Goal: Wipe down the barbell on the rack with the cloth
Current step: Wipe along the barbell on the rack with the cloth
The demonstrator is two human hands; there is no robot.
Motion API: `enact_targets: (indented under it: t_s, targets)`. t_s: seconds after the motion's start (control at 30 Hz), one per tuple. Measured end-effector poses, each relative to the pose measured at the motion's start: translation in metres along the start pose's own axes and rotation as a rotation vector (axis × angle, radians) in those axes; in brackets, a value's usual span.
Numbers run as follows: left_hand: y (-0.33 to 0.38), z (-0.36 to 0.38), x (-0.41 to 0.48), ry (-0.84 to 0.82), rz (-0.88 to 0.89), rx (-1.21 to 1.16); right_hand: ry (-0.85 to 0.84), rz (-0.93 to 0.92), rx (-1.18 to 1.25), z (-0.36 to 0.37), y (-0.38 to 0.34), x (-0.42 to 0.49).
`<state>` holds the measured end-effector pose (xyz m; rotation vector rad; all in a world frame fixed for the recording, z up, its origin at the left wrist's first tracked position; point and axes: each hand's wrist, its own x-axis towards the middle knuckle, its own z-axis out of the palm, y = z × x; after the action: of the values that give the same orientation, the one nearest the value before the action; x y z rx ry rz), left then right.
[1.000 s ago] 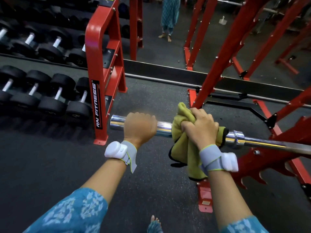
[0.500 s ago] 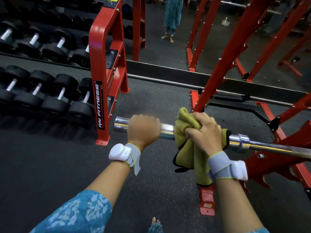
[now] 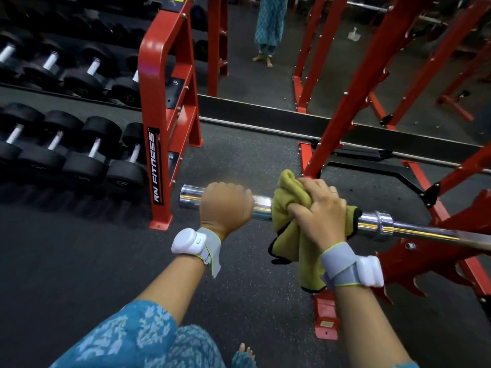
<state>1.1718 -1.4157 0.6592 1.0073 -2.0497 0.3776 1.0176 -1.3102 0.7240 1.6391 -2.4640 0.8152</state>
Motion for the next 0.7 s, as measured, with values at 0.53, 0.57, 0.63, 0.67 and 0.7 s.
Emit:
enact_targets:
  t_s: [0.53, 0.57, 0.63, 0.67, 0.7]
  targets:
    - [0.0, -0.006, 0.004, -0.167, -0.072, -0.134, 0.062, -0.122, 0.043, 0.007, -0.002, -0.004]
    - [-0.004, -0.008, 0.004, -0.177, -0.093, -0.202, 0.059, -0.06, 0.024, 0.007, -0.005, -0.002]
    - [-0.017, -0.015, 0.007, -0.183, -0.172, -0.307, 0.022, 0.03, -0.047, 0.01, -0.016, 0.005]
    - [-0.024, -0.021, 0.01, -0.176, -0.226, -0.328, -0.009, 0.061, -0.081, 0.011, -0.021, 0.008]
    - [-0.031, -0.028, 0.013, -0.156, -0.288, -0.325, -0.048, 0.081, -0.105, 0.012, -0.027, 0.013]
